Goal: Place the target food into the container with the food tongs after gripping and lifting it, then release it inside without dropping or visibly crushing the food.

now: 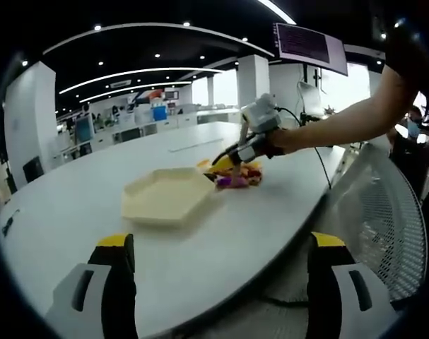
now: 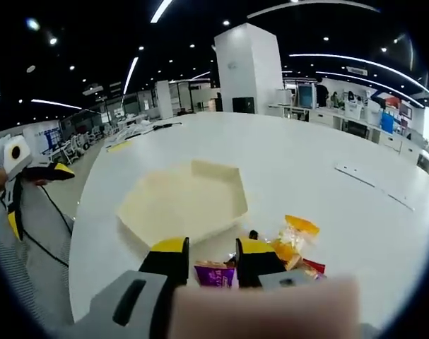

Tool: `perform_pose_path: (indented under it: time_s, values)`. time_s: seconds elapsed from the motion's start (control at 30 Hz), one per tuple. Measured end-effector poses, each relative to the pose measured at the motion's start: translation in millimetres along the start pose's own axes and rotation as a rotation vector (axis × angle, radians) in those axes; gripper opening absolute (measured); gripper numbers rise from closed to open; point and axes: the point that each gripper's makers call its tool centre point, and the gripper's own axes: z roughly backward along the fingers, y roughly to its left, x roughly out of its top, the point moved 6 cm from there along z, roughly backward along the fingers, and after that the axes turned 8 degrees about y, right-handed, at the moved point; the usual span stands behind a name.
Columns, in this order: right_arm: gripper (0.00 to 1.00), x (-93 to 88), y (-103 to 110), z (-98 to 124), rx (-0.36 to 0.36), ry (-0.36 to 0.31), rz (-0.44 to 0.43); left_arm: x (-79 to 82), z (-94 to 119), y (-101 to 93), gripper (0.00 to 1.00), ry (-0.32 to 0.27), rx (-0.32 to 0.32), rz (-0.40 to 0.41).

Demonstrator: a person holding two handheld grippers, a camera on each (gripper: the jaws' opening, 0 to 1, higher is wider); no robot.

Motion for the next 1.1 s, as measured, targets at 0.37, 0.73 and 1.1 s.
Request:
perform_pose_path:
  time_s: [0.37,0.73,1.1]
  values:
    - [0.23,-3.2,10,-3,-0.006,-0.038,0.08,1.6,2,0.5,0.99,-0.019,0.026,-0.006]
    - [0.17,-3.8,11,-1,-0.059,-0.025,0.044,0.8,2,1.9,0.99,-0.01,0.029,0.003]
    - [0.17,4.8,0,10,-0.088,-0.033,-0.012,0.2,1,2.0,0.93,-0.008,0.027,0.004]
